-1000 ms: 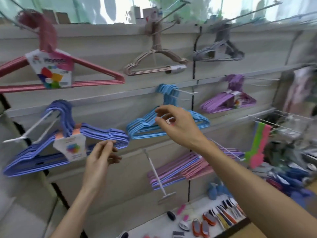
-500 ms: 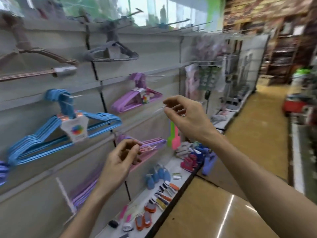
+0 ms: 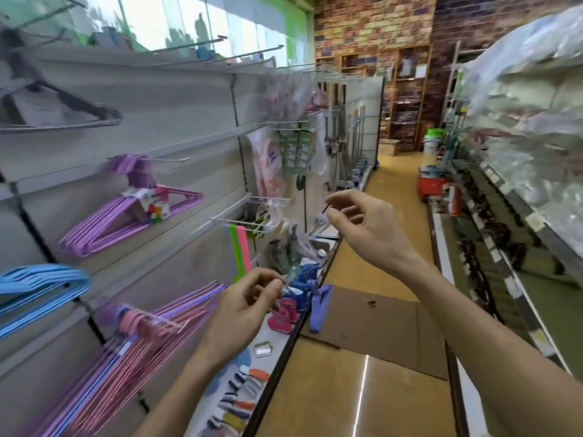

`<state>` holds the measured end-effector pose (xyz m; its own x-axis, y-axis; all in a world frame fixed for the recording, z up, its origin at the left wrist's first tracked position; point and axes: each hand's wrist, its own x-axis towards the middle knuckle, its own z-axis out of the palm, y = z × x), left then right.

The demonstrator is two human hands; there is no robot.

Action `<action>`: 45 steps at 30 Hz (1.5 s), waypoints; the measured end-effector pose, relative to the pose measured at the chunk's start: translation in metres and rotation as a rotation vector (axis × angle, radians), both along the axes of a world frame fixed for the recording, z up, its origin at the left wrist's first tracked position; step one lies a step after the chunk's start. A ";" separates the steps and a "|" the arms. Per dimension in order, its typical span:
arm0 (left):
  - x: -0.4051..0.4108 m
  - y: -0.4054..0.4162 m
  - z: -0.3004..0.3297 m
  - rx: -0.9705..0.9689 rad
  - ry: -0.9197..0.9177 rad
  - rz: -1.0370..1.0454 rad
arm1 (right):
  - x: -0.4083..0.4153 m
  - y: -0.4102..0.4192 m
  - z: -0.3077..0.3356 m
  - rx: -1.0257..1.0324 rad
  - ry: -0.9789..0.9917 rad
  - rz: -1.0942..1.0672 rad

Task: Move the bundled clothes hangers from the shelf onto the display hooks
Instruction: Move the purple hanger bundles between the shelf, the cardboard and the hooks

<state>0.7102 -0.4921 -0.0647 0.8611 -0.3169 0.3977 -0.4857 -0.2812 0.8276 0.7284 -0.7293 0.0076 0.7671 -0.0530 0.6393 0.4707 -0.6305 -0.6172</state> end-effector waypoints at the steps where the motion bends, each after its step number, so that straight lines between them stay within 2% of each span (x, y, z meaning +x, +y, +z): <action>1: 0.015 -0.010 -0.001 0.006 -0.002 -0.018 | 0.011 -0.010 -0.001 -0.007 0.005 -0.022; 10: 0.173 -0.103 -0.016 0.141 -0.133 -0.198 | 0.127 -0.089 -0.003 -0.028 0.039 -0.174; 22: 0.328 -0.208 -0.041 0.225 -0.123 -0.381 | 0.251 -0.194 -0.040 0.017 0.153 -0.332; 29: 0.400 -0.268 -0.056 0.236 -0.079 -0.412 | 0.328 -0.255 -0.059 0.010 0.175 -0.362; 37: 0.497 -0.336 -0.063 0.289 -0.021 -0.353 | 0.447 -0.333 -0.076 0.055 0.235 -0.307; 45: 0.578 -0.373 -0.097 0.356 0.082 -0.280 | 0.549 -0.387 -0.131 0.069 0.323 -0.292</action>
